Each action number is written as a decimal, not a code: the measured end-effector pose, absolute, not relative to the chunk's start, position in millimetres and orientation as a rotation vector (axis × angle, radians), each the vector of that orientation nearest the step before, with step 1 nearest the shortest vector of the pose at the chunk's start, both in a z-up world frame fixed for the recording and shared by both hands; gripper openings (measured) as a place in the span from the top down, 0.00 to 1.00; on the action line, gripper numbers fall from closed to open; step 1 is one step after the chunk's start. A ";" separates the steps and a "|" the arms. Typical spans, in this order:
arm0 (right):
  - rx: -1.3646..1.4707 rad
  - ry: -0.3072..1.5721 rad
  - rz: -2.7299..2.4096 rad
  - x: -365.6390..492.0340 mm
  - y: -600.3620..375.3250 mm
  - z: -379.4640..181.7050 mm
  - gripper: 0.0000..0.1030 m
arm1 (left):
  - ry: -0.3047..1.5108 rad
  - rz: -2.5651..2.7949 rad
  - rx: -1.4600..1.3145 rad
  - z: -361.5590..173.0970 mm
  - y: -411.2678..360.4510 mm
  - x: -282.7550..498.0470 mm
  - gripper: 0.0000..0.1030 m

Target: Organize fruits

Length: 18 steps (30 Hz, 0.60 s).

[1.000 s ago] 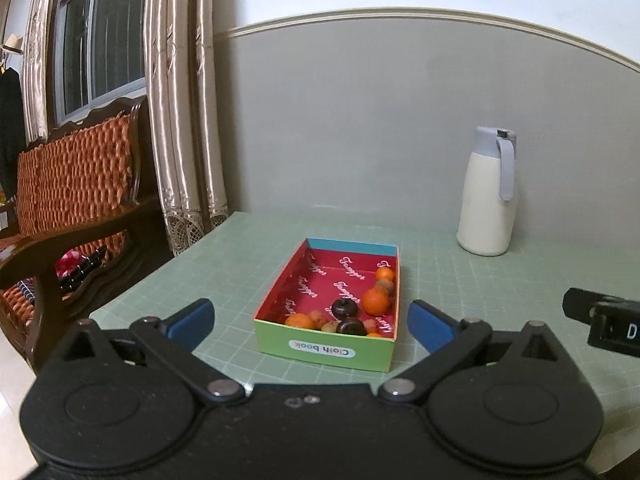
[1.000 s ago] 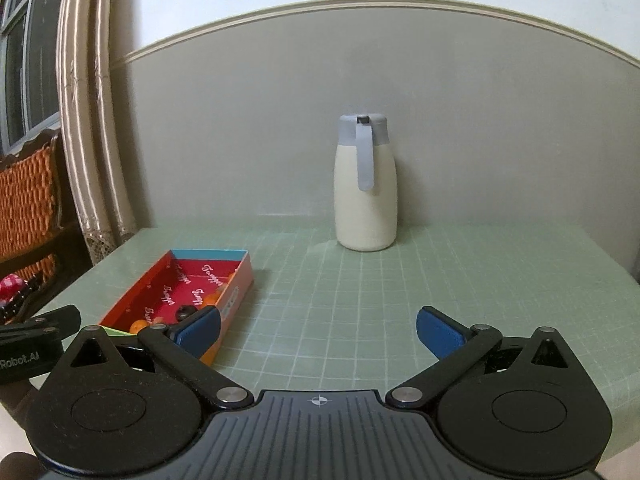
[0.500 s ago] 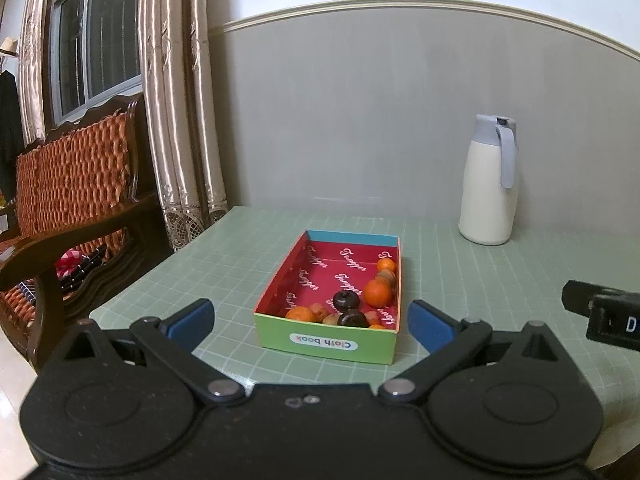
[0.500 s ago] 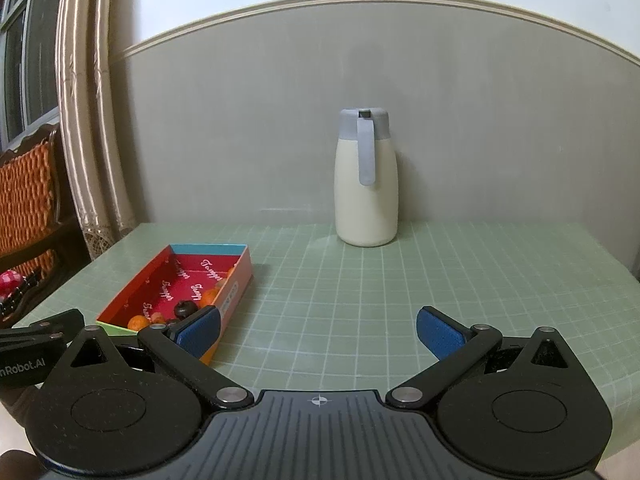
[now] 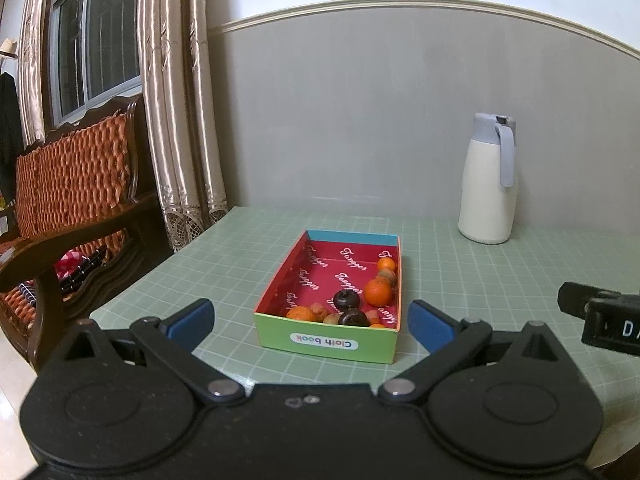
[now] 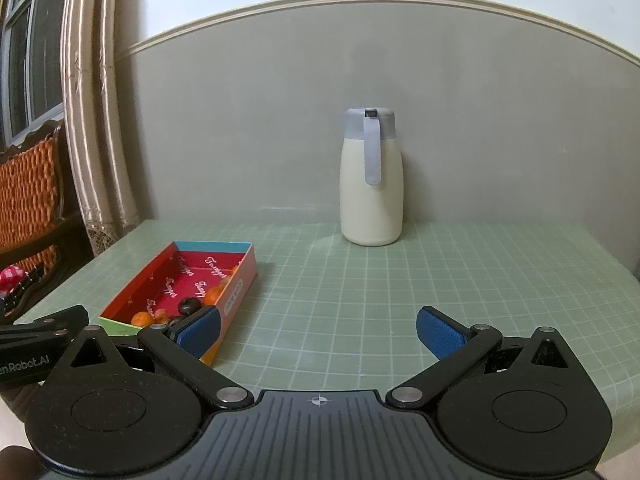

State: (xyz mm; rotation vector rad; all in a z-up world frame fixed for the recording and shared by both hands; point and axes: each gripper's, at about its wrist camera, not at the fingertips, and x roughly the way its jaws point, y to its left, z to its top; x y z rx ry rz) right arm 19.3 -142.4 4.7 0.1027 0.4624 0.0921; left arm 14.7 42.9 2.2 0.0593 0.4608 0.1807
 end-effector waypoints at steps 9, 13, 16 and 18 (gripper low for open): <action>0.096 0.463 0.101 18.8 -141.3 4.0 0.00 | 0.463 0.169 0.051 2.8 44.1 15.6 0.06; 0.100 0.464 0.105 19.0 -142.1 3.5 0.00 | 0.460 0.166 0.061 2.5 42.2 15.4 0.06; 0.097 0.465 0.107 18.9 -141.9 3.0 0.00 | 0.462 0.162 0.067 1.7 41.7 15.0 0.06; 0.094 0.465 0.109 18.0 -141.7 3.0 0.00 | 0.464 0.157 0.066 1.3 41.3 15.4 0.06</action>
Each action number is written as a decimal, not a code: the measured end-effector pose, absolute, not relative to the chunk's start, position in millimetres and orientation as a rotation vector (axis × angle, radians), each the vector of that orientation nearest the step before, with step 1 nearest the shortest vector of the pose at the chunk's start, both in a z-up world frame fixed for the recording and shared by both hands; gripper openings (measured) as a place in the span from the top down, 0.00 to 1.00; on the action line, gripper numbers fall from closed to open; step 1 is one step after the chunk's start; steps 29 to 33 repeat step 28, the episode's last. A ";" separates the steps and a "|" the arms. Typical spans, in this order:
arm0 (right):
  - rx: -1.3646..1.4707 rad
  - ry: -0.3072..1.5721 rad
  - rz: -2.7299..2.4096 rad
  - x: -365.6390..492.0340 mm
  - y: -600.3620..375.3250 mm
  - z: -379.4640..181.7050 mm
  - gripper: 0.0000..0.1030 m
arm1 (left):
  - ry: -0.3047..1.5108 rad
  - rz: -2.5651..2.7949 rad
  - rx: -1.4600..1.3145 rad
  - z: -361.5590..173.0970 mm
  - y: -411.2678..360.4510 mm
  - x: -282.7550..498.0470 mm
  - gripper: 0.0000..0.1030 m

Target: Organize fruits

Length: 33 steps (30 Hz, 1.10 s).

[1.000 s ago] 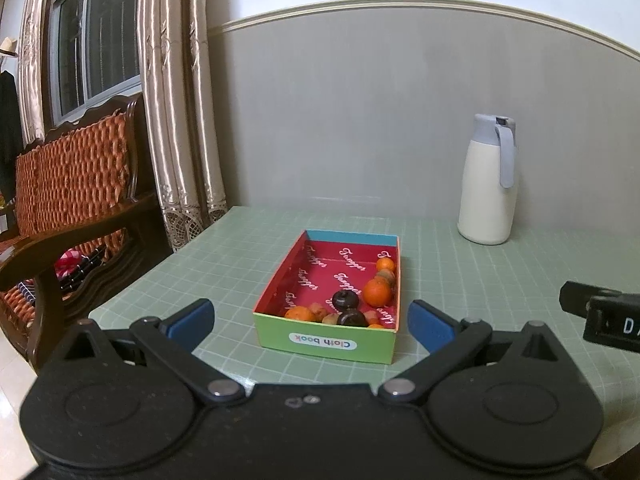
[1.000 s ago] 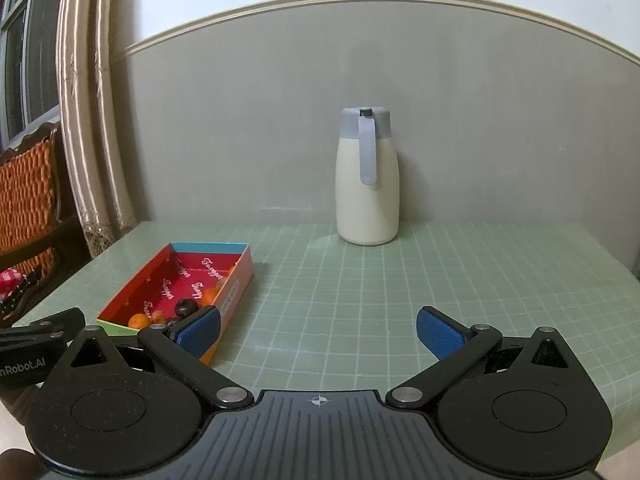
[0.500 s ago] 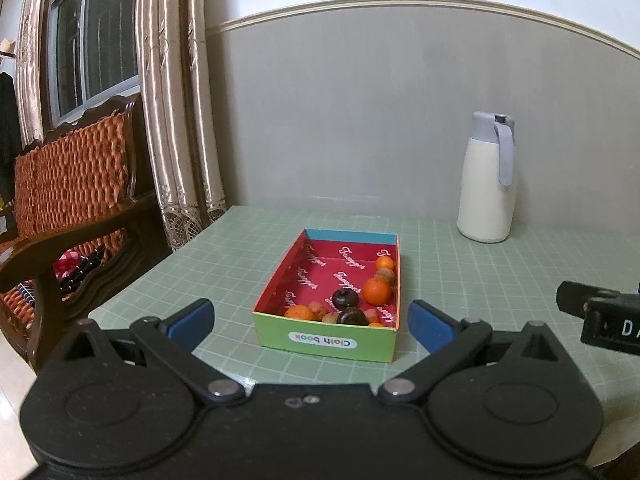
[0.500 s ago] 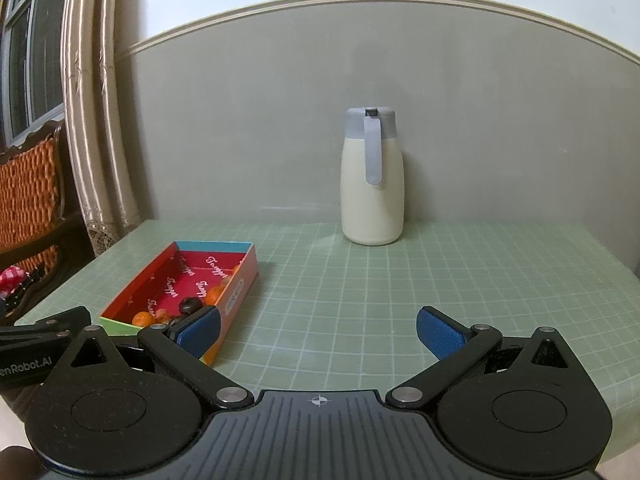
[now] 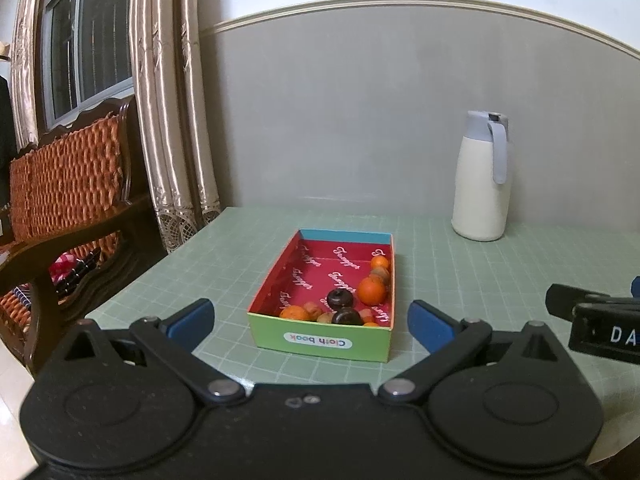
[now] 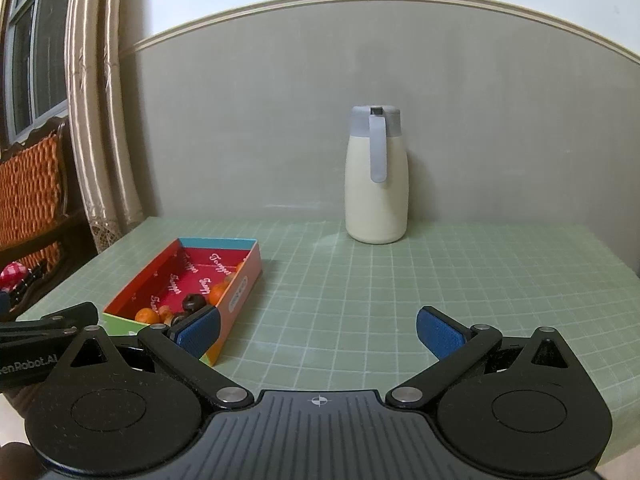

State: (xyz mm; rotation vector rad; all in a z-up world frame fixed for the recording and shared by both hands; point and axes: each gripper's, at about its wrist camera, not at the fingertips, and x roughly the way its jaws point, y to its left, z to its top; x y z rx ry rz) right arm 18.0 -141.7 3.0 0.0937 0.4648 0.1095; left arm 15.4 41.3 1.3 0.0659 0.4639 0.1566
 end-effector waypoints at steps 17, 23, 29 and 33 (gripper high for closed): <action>0.087 0.459 0.111 14.6 -134.8 3.1 0.00 | 0.464 0.144 0.070 2.2 40.2 15.1 0.06; 0.088 0.456 0.107 15.3 -133.2 3.4 0.00 | 0.435 0.130 0.077 3.3 38.5 12.4 0.08; 0.090 0.456 0.105 16.0 -135.2 3.5 0.00 | 0.428 0.129 0.093 3.7 32.2 12.7 0.07; 0.090 0.456 0.105 16.0 -135.2 3.5 0.00 | 0.428 0.129 0.093 3.7 32.2 12.7 0.07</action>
